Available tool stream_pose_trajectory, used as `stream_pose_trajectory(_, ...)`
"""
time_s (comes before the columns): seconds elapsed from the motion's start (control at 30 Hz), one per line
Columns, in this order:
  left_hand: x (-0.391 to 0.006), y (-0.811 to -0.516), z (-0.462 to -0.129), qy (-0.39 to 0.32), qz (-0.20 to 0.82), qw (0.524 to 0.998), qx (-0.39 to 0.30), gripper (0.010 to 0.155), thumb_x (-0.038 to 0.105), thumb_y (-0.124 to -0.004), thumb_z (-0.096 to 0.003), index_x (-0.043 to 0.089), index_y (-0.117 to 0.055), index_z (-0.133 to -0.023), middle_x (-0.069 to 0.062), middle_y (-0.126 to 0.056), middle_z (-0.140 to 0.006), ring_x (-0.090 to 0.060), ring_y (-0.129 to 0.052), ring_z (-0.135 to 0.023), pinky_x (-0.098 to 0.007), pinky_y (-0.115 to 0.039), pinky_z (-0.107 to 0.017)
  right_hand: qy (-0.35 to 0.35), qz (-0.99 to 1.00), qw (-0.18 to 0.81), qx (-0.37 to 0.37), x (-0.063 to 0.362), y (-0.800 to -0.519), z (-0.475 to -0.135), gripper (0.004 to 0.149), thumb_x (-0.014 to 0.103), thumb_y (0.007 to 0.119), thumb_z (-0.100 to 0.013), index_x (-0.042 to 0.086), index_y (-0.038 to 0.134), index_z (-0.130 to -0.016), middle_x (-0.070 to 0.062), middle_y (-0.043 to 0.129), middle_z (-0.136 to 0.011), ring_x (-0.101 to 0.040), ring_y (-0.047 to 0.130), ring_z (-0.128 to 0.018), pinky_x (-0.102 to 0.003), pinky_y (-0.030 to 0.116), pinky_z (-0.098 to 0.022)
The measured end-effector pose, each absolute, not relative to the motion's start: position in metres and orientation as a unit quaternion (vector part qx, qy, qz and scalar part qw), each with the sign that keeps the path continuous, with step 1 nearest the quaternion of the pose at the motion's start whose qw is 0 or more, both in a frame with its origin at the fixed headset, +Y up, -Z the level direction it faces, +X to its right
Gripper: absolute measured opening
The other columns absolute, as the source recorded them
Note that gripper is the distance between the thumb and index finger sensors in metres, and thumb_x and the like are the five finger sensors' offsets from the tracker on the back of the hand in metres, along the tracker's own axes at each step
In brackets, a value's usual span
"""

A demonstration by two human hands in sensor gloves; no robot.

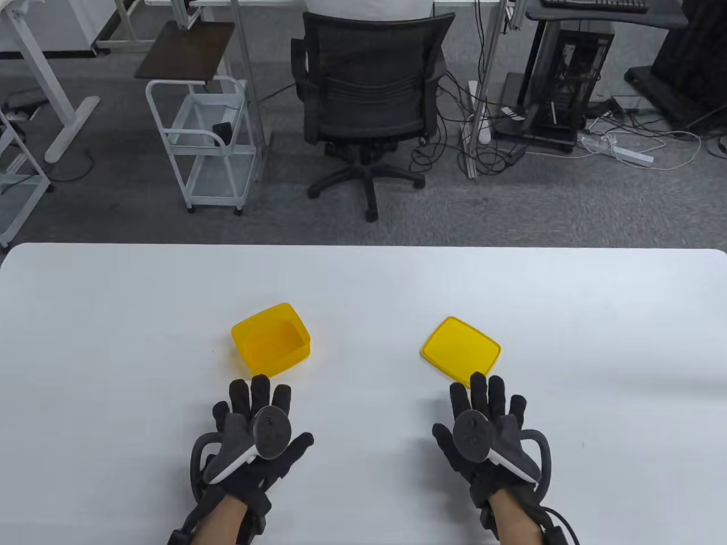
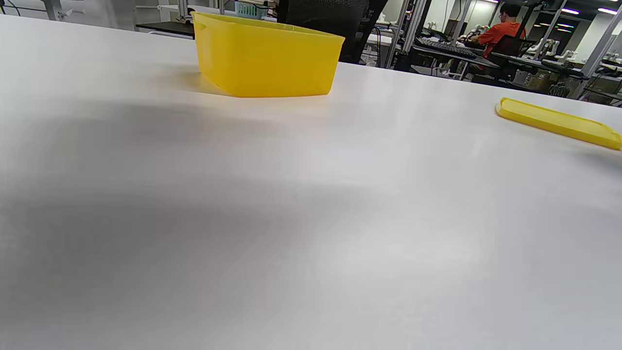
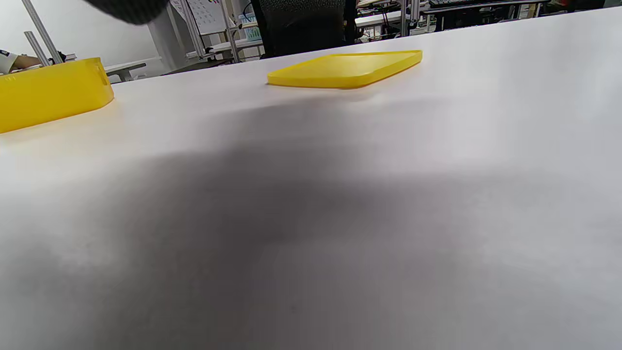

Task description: Cover the plastic food container

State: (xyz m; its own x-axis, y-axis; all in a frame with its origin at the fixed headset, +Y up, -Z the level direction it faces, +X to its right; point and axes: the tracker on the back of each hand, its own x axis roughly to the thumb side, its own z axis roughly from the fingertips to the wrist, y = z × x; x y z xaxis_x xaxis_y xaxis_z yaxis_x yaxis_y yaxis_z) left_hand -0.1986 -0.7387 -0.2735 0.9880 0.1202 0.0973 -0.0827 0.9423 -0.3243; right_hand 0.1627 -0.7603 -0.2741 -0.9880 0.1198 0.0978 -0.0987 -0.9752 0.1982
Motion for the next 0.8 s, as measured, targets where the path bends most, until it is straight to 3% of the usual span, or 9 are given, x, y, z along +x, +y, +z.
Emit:
stream_pose_trajectory(0.3,-0.197,-0.739,-0.273,-0.057,0.045,0.984,-0.164,0.087,0.07,-0.046,-0.053,0.025,-0.005,-0.116,-0.019,0.009,-0.123,-0.052,0.013,-0.107,-0.075,-0.006,-0.076,0.097,0.992,0.054,0.052,0.163,-0.76,-0.274,0.077,0.061,0.047,-0.065,0.016,0.016,-0.119,-0.026,0.007,-0.12,-0.05,0.001,-0.105,-0.074,0.013,-0.075)
stream_pose_trajectory(0.47,-0.2,-0.73,-0.288,-0.037,0.058,0.985,-0.158,0.086,0.068,-0.049,-0.0537,0.026,-0.007,-0.117,-0.017,0.011,-0.124,-0.05,0.015,-0.107,-0.074,-0.003,-0.076,0.093,0.992,0.056,0.057,0.162,-0.759,-0.273,0.077,0.061,0.047,-0.065,0.016,0.016,-0.119,-0.027,0.008,-0.12,-0.05,0.001,-0.106,-0.074,0.014,-0.075)
stream_pose_trajectory(0.8,-0.175,-0.729,-0.385,0.043,-0.024,0.983,-0.175,0.085,0.062,-0.059,-0.057,0.023,-0.014,-0.118,-0.017,-0.002,-0.128,-0.049,0.006,-0.112,-0.073,-0.006,-0.078,0.092,0.992,0.065,0.051,0.164,-0.757,-0.28,0.077,0.061,0.048,-0.065,0.016,0.017,-0.119,-0.026,0.008,-0.121,-0.05,0.001,-0.106,-0.074,0.014,-0.076)
